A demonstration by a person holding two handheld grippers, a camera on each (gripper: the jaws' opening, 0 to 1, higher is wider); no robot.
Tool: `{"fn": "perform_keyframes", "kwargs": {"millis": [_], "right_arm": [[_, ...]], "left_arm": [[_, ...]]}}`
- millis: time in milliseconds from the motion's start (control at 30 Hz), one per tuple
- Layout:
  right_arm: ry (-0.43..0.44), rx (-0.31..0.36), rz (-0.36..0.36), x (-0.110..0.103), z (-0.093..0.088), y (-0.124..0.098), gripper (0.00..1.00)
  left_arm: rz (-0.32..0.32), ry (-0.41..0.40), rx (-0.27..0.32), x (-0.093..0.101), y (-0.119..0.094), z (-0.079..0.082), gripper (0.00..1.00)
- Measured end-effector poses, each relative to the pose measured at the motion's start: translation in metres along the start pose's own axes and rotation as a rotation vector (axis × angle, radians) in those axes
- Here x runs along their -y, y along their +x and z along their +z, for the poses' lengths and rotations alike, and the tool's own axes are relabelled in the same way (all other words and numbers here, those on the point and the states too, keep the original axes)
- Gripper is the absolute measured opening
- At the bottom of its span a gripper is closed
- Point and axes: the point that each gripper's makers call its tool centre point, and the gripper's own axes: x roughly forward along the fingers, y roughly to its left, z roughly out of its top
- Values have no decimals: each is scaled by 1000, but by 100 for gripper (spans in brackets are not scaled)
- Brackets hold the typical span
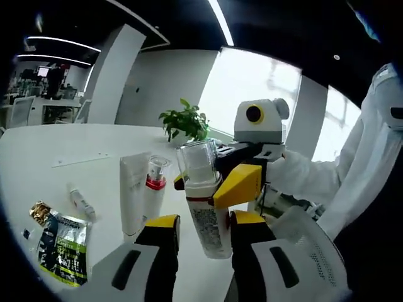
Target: Arrange the skincare products in the storage area until every visible bottle or jar stands upright without overlapping.
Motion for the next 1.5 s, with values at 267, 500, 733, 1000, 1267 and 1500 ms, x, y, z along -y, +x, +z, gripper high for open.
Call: {"fn": "perform_keyframes", "kwargs": {"millis": [267, 500, 733, 1000, 1267, 1500], "right_arm": [[5, 4, 18, -5, -9, -9, 13], [16, 4, 14, -7, -13, -12, 13], [3, -18, -14, -3, -19, -14, 14], [-19, -111, -160, 7, -30, -21, 15], [32, -172, -279, 20, -41, -26, 14], [98, -155, -422, 30, -45, -27, 14]], "left_arm": [[-72, -8, -33, 11, 9, -8, 20], [-93, -19, -50, 15, 6, -11, 17], [-74, 42, -81, 11, 5, -16, 16], [25, 135, -101, 0, 20, -27, 15], [43, 138, -67, 0, 30, -31, 15], [128, 214, -56, -9, 32, -29, 15]]}}
